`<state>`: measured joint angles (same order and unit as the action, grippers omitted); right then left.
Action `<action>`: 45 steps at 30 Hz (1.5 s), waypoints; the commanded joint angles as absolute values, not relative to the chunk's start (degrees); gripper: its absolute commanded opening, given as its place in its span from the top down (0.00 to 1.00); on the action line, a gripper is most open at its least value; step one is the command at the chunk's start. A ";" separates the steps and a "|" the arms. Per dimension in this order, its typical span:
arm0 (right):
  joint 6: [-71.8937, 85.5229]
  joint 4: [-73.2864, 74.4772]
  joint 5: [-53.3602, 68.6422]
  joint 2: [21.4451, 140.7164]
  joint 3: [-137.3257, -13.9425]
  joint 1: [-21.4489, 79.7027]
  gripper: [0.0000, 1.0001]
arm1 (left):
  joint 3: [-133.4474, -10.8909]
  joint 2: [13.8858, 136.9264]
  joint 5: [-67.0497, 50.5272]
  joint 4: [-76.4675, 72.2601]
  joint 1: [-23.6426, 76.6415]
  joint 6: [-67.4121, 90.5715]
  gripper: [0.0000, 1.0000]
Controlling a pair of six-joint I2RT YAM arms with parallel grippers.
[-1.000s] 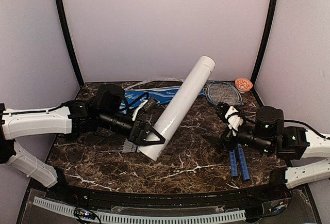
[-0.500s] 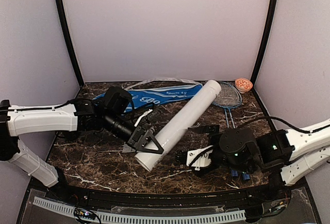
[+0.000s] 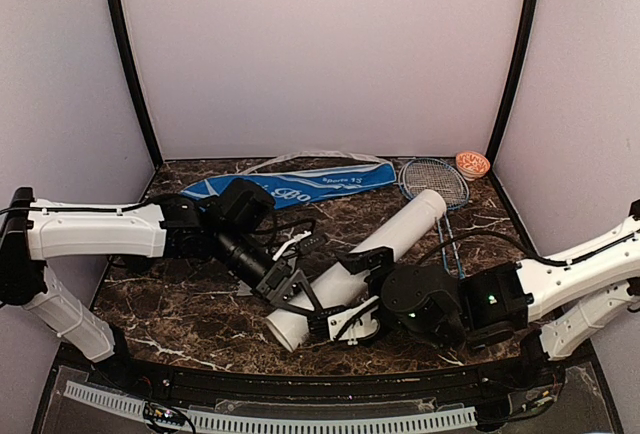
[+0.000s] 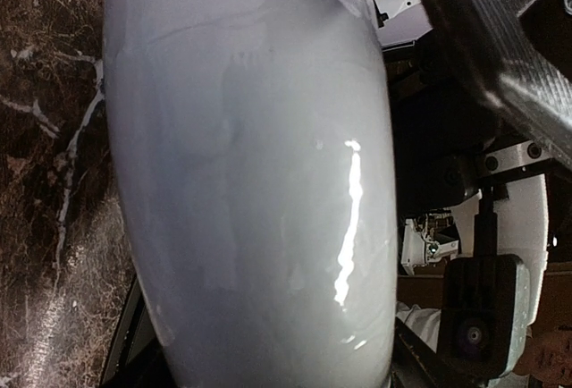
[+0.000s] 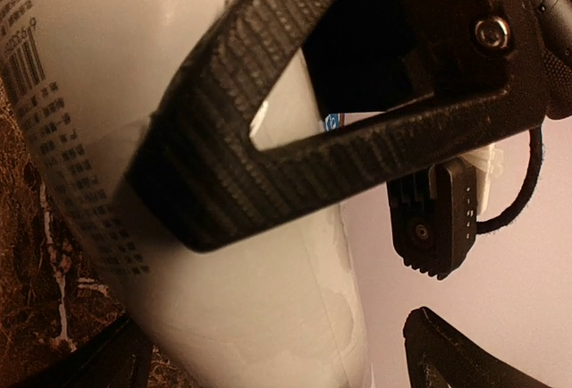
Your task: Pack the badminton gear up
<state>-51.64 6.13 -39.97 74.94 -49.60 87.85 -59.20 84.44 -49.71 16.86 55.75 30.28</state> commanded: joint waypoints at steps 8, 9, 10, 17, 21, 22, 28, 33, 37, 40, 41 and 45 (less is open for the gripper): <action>-56.05 -0.92 -39.54 76.77 -48.67 88.51 0.15 | -61.96 84.88 -54.45 14.84 56.31 30.30 0.54; -56.19 -1.19 -39.40 76.88 -48.45 88.51 0.15 | -62.02 85.02 -54.73 14.70 56.40 30.24 0.54; -56.31 -1.45 -39.10 76.85 -48.09 88.51 0.16 | -62.09 85.14 -55.08 14.79 56.55 30.11 0.54; -57.13 -2.32 -37.13 75.87 -46.03 88.53 0.16 | -62.40 85.51 -57.46 14.85 57.03 29.05 0.56; -57.49 -1.81 -36.34 75.68 -45.27 88.51 0.13 | -62.61 85.78 -58.35 15.51 57.29 28.09 0.57; -57.45 -1.65 -36.23 75.67 -45.16 88.51 0.13 | -62.70 85.86 -58.44 15.67 57.30 27.92 0.57; -58.46 -2.25 -36.84 76.56 -44.69 88.29 0.14 | -63.47 86.60 -59.55 16.32 57.98 27.42 0.58; -60.42 -4.02 -38.26 77.60 -44.57 88.24 0.17 | -63.97 87.25 -60.24 16.36 58.25 27.87 0.58; -61.45 -4.63 -38.89 78.12 -44.53 88.16 0.25 | -63.99 87.36 -60.14 16.48 58.27 28.07 0.58; -61.92 -5.37 -39.25 77.83 -44.13 88.15 0.35 | -63.81 87.19 -59.96 16.30 58.27 28.48 0.58; -61.91 -5.41 -39.32 77.77 -43.97 88.15 0.36 | -63.81 87.06 -59.76 16.12 58.27 28.70 0.58; -60.94 -6.02 -39.59 76.99 -43.63 88.15 0.41 | -64.08 86.23 -58.53 16.06 58.23 28.34 0.49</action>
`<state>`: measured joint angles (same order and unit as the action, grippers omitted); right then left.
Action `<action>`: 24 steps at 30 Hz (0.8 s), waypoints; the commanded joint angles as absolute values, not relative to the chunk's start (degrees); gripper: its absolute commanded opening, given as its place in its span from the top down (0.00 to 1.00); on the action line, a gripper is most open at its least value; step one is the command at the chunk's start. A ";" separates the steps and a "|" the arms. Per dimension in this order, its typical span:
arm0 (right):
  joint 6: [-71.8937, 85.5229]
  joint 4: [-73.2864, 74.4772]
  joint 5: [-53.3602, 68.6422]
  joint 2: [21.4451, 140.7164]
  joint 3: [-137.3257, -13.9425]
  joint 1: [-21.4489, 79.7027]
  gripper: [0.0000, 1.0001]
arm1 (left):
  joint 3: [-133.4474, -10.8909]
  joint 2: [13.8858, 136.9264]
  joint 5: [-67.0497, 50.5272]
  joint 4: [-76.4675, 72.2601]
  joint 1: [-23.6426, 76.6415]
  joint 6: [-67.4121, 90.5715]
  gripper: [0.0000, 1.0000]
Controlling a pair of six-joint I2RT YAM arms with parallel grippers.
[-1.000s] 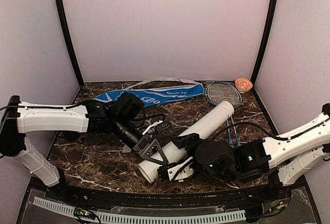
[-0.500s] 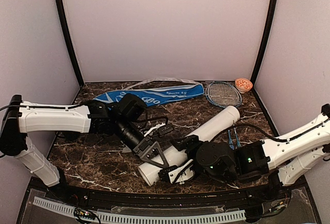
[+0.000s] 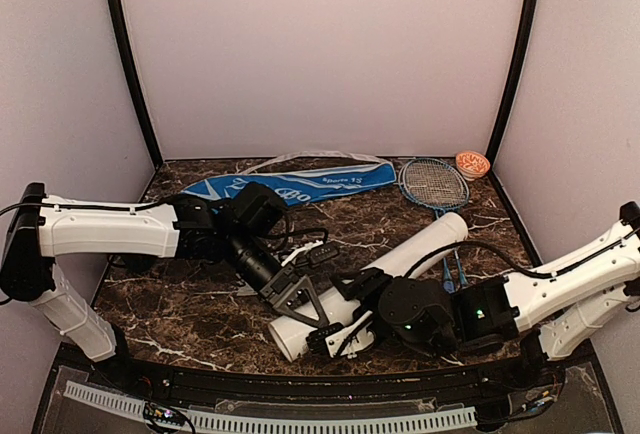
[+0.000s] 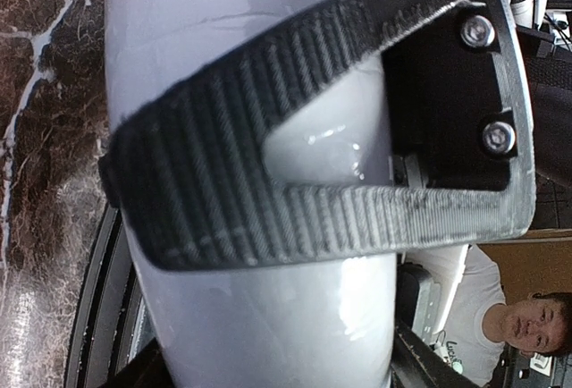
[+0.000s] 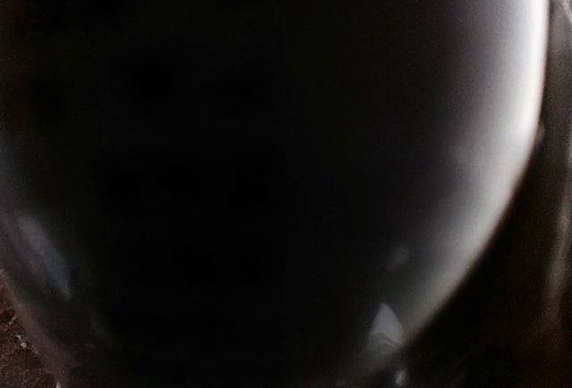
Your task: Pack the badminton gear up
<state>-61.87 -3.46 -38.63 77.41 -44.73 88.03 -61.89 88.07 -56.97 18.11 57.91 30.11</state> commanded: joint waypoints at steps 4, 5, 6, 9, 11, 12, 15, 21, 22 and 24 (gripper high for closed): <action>-59.32 -6.54 -39.72 75.86 -42.55 88.11 0.41 | -65.11 85.29 -58.51 17.10 56.15 28.03 0.28; -58.75 -6.51 -39.51 75.45 -42.11 88.07 0.41 | -65.28 84.49 -58.27 17.06 54.75 28.15 0.23; -58.19 -6.63 -39.51 75.03 -41.66 87.95 0.41 | -65.22 83.41 -57.94 16.79 52.89 28.45 0.19; -55.55 -7.09 -39.37 73.40 -40.13 86.87 0.41 | -65.39 78.62 -56.25 14.23 44.82 29.15 0.10; -53.11 -7.72 -39.03 72.14 -38.76 85.81 0.41 | -66.40 74.99 -54.13 12.65 40.32 28.53 0.04; -51.84 -8.16 -38.65 71.43 -38.11 85.14 0.41 | -67.04 73.33 -52.45 11.96 38.47 27.92 0.02; -46.21 -9.12 -36.94 69.02 -37.07 82.47 0.41 | -66.70 67.63 -42.18 10.93 36.07 23.68 0.01; -30.61 -8.33 -27.46 62.84 -38.01 75.85 0.41 | -56.35 59.25 -31.86 2.14 40.07 15.61 0.01; -27.85 -8.48 -25.38 61.92 -37.98 74.55 0.41 | -55.06 57.88 -28.80 1.37 41.64 12.62 0.01; -23.48 -9.24 -21.17 60.25 -37.49 72.51 0.40 | -53.06 56.03 -24.07 0.16 45.93 7.83 0.01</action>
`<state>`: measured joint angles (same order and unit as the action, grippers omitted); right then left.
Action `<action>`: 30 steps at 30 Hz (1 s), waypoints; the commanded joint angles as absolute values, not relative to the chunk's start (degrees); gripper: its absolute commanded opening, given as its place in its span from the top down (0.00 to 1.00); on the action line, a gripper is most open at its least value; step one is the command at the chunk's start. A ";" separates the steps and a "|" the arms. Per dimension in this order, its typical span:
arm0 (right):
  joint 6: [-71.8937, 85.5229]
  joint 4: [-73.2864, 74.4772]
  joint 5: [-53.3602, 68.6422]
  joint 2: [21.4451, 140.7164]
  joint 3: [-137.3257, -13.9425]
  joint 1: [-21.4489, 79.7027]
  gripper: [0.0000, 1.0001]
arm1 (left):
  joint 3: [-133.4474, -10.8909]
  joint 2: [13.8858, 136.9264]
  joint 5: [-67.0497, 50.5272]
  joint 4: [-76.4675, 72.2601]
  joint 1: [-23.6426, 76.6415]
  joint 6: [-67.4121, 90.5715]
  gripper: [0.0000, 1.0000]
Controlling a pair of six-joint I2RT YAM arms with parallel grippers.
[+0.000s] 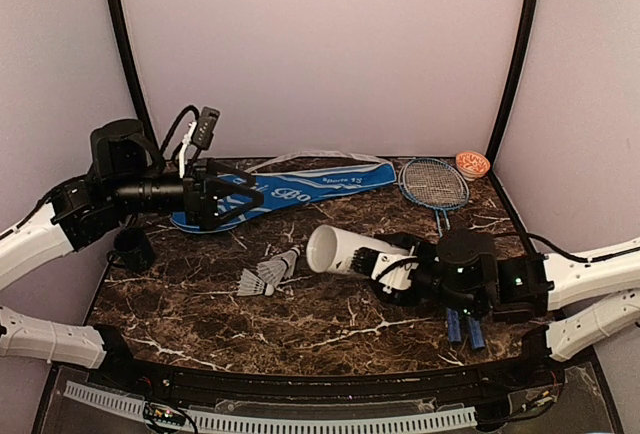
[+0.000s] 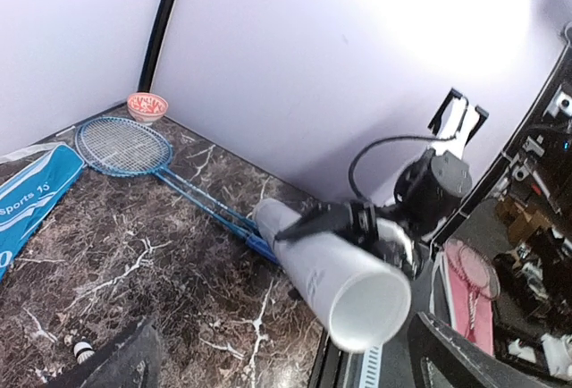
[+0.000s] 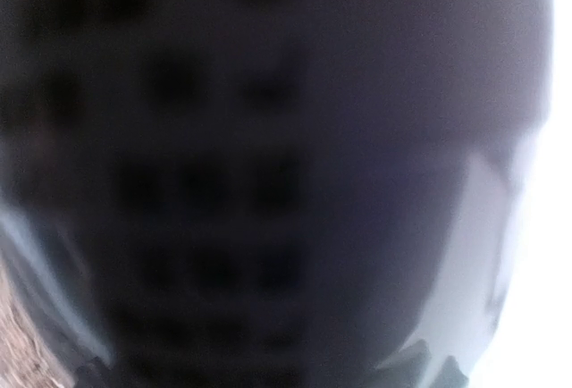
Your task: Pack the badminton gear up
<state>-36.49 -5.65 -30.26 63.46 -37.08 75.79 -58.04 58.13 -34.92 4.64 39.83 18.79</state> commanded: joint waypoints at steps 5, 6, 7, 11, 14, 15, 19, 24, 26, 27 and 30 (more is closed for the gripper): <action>-14.91 -12.03 -12.88 57.71 -35.39 69.00 0.40 | -49.98 55.04 -26.95 -2.86 50.34 -0.19 0.03; -13.57 -12.26 -11.29 57.33 -35.08 68.38 0.40 | -50.24 55.43 -27.99 -2.27 51.46 -2.26 0.05; -12.56 -12.42 -9.98 57.07 -34.75 67.76 0.40 | -50.62 55.91 -28.40 -1.49 52.66 -4.26 0.07; -11.07 -11.80 -6.94 56.41 -34.39 66.98 0.40 | -53.14 58.03 -29.10 1.13 56.27 -11.40 0.22; -10.97 -10.28 -6.04 56.65 -34.92 66.88 0.40 | -54.91 58.68 -28.36 2.22 57.68 -16.07 0.34; -11.10 -9.50 -5.80 56.82 -35.36 66.86 0.40 | -55.38 58.83 -27.74 2.76 58.26 -17.47 0.38; -11.56 -7.01 -5.24 57.90 -37.51 66.88 0.40 | -59.17 59.72 -24.80 5.02 60.23 -21.89 0.47; -11.95 -4.38 -4.68 59.62 -41.67 66.86 0.40 | -65.24 61.05 -21.21 8.99 62.56 -25.50 0.55; -11.79 -2.63 -4.22 60.82 -43.91 66.84 0.39 | -67.99 62.30 -20.82 11.73 63.27 -26.76 0.57; -11.78 -1.73 -3.77 61.41 -44.97 66.88 0.39 | -69.43 62.96 -21.03 13.12 63.54 -27.21 0.59; -11.61 0.09 -3.16 62.69 -47.40 66.88 0.38 | -72.47 64.61 -21.47 15.99 63.88 -27.80 0.67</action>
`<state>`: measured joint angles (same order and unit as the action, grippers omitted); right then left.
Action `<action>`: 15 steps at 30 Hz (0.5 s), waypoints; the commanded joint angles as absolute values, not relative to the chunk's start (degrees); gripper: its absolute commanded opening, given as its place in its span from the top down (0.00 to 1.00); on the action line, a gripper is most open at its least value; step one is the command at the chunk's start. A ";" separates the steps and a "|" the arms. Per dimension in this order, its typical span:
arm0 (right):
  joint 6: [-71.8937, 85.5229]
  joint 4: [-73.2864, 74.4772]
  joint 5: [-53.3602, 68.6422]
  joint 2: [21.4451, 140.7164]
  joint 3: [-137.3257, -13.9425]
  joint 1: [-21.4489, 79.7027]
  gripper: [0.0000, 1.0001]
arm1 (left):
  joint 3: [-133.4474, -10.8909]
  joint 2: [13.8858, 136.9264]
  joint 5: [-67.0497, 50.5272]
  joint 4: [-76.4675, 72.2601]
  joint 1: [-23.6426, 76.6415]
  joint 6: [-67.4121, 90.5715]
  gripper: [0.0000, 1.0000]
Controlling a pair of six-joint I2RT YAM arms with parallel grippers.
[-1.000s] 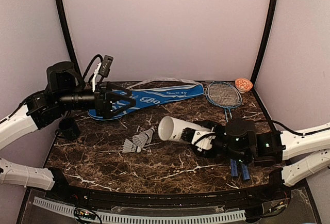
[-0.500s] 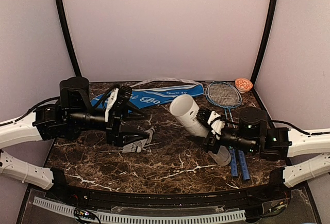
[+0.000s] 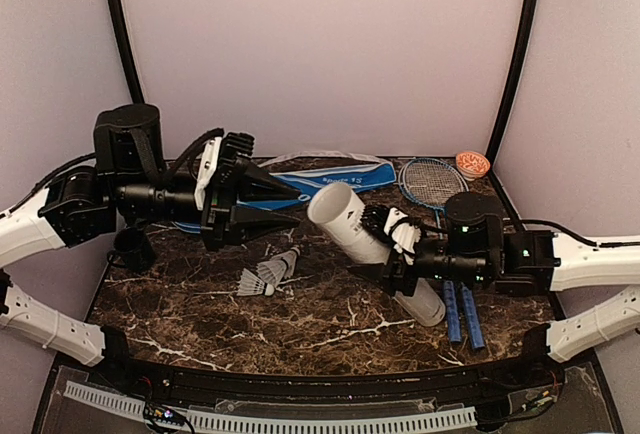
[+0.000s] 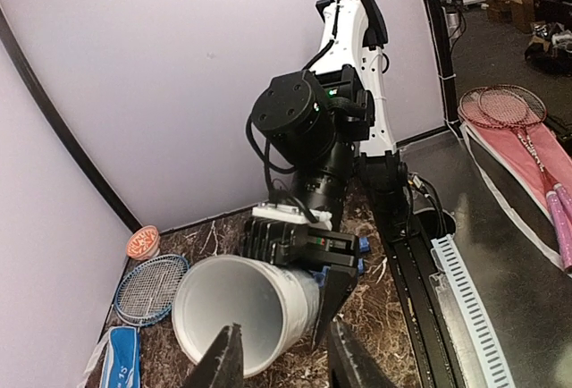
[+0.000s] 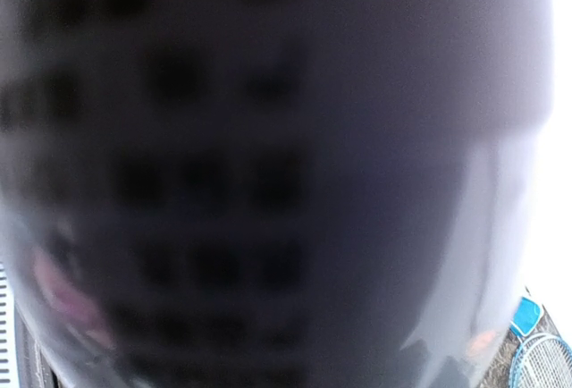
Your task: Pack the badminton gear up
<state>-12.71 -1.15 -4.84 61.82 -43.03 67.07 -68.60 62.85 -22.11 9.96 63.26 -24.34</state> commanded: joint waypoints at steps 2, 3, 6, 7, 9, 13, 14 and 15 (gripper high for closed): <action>-11.62 0.82 -2.75 63.16 -48.49 66.83 0.37 | -73.70 65.60 -21.39 17.63 63.97 -27.70 0.74; -11.67 1.19 -2.66 63.43 -48.89 66.88 0.38 | -74.08 65.91 -21.18 18.16 63.98 -27.58 0.77; -11.85 2.39 -2.08 63.86 -50.13 66.86 0.37 | -74.23 66.09 -21.19 18.29 63.98 -26.56 0.78; -11.86 2.78 -1.96 64.05 -50.49 66.83 0.37 | -74.36 66.14 -21.40 18.31 63.98 -26.16 0.79; -12.18 3.51 -1.58 64.28 -51.21 66.86 0.38 | -74.44 66.32 -21.68 18.41 63.98 -25.61 0.80; -12.69 3.93 -0.85 64.41 -51.75 66.93 0.38 | -74.45 66.80 -21.54 18.73 63.98 -24.58 0.82; -12.74 4.01 -0.80 64.41 -51.91 66.90 0.38 | -74.28 66.75 -21.61 18.61 63.98 -24.54 0.81; -12.85 4.15 -0.61 64.43 -52.00 66.95 0.38 | -74.10 66.71 -21.76 18.49 63.98 -24.30 0.81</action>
<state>-12.58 4.89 -1.91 64.47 -49.52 67.07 -72.95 67.05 -21.41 17.72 63.66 -25.45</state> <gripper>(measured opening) 0.641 0.187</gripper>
